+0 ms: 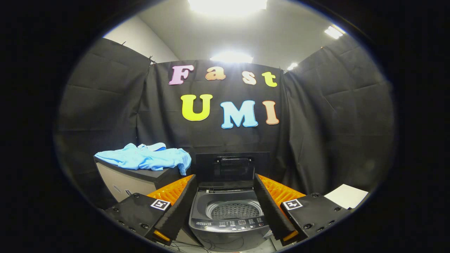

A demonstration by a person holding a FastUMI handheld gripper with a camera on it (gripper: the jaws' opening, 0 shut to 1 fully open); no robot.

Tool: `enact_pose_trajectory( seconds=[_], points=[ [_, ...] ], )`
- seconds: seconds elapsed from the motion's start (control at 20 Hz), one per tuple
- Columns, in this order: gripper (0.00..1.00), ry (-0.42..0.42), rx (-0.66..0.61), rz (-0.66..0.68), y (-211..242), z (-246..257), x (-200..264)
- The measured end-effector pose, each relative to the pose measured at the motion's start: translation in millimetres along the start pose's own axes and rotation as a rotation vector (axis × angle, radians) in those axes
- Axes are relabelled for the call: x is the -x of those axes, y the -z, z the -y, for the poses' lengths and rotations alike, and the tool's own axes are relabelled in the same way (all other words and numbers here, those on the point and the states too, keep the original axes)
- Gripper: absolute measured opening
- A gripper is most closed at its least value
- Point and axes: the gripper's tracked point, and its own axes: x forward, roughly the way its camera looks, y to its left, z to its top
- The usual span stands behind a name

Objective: Put the clothes into the washing machine and then close the washing machine lid.

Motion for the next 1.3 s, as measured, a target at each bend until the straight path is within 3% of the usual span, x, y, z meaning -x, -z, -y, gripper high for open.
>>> enact_pose_trajectory(
  seconds=[0.65, 1.3],
  points=[
    [1.0, -0.049, 0.026, 0.016, -5.1, -1.8, 0.7],
    [1.0, -0.292, -0.029, 0.01, -34.3, -53.8, -27.3]
  ],
)
